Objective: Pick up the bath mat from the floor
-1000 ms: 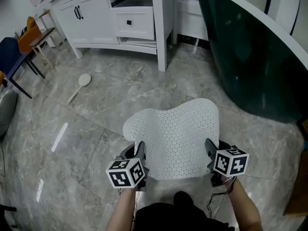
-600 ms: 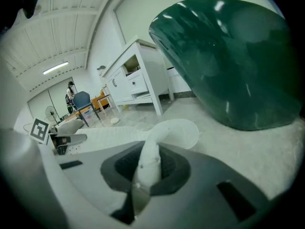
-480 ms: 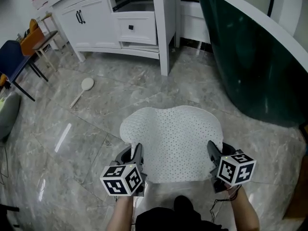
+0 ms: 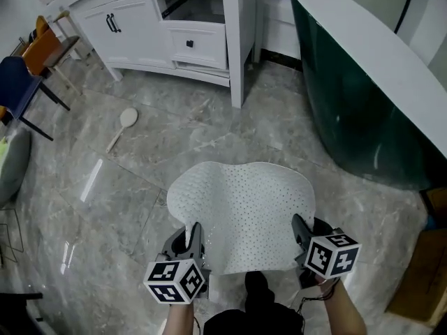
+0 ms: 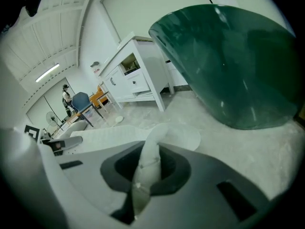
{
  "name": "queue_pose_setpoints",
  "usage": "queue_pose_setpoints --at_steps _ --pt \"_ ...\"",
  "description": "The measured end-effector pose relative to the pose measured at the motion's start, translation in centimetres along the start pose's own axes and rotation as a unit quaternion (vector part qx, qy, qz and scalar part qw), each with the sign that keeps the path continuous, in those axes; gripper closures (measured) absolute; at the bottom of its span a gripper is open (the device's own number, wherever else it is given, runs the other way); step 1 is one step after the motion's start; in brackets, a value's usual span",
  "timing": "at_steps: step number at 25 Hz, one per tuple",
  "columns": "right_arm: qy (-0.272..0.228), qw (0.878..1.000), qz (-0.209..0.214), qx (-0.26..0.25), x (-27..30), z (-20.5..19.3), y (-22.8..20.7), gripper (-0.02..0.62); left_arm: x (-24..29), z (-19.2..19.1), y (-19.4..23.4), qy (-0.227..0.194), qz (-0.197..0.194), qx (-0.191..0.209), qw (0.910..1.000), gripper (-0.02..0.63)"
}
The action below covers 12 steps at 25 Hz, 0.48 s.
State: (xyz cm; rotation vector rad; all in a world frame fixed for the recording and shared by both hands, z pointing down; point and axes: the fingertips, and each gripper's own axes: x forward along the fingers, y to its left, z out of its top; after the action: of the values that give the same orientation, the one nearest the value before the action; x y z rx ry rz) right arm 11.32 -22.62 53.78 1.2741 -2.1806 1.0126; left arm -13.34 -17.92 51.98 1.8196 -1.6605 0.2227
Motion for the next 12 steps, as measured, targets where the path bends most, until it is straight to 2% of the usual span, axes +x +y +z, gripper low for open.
queue_pose_setpoints --at_steps 3,6,12 --pt "0.015 1.000 0.006 -0.002 -3.2 2.9 2.8 0.572 -3.3 3.3 -1.4 0.010 0.017 -0.014 0.9997 0.584" --pt "0.029 0.999 0.009 -0.025 -6.6 5.8 5.7 0.572 -6.4 6.6 -3.1 0.023 0.037 -0.024 0.9988 0.584" --pt "0.038 0.999 0.019 -0.016 -13.2 11.4 10.9 0.572 -12.3 13.8 -7.4 0.033 0.041 -0.022 0.9984 0.584"
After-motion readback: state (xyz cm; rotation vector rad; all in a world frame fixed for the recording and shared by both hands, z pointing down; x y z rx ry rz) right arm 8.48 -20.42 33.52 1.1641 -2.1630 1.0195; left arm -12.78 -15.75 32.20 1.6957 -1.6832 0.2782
